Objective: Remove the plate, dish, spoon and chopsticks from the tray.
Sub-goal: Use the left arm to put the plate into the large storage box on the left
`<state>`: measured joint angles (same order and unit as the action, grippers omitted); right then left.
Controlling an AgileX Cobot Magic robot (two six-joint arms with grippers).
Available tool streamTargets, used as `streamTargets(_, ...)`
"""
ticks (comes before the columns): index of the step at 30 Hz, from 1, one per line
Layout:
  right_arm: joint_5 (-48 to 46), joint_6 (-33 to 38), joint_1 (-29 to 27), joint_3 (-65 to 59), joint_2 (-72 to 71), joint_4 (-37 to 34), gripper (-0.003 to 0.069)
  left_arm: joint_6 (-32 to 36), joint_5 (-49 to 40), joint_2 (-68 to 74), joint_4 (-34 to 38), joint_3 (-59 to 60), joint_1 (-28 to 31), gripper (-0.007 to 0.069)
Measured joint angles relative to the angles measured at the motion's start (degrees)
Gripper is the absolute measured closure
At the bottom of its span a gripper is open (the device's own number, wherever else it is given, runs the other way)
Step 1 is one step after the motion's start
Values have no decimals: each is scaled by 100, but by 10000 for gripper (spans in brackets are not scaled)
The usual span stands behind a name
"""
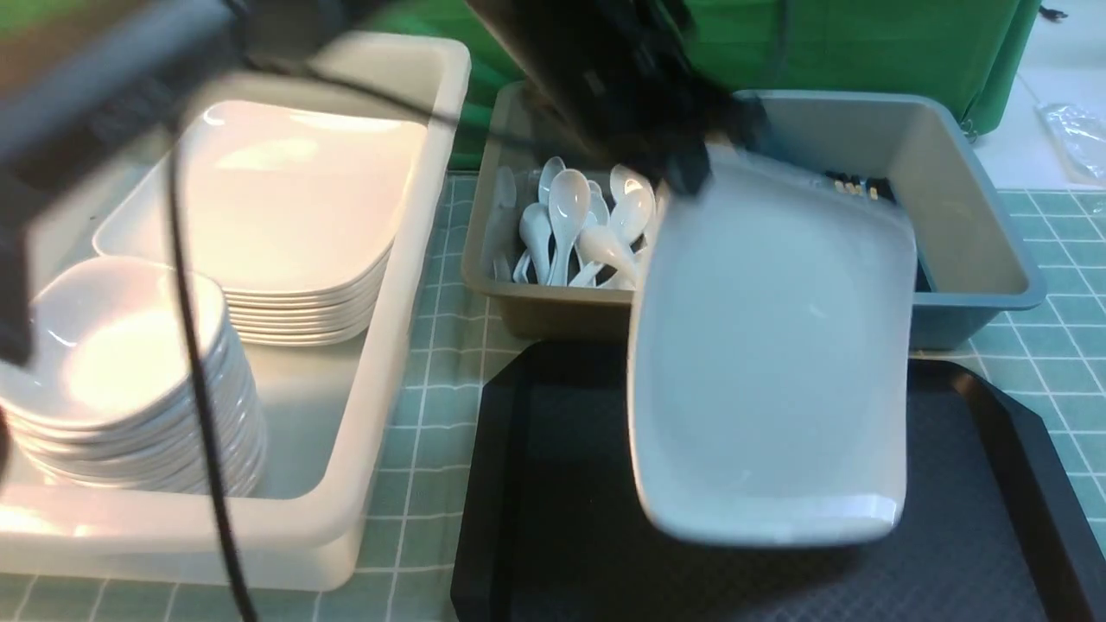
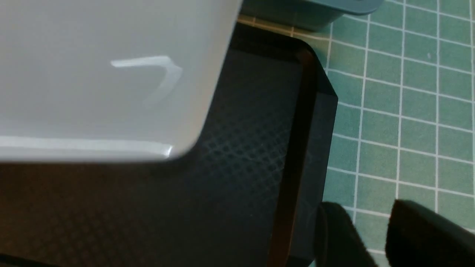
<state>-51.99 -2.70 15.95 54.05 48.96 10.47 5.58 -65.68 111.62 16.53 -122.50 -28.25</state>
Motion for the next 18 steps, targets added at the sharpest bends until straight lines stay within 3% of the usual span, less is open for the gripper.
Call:
streamTargets(6,192,10,0,0,0,0,412,117,-373,-117,902,-426,916,600)
streamTargets(10,218,21,0,0,0,0,412,131,-544,-157,1096,-441,1458,600)
streamTargets(18,232,21,0,0,0,4,412,177,-518,-292,1865,-441,3056,597)
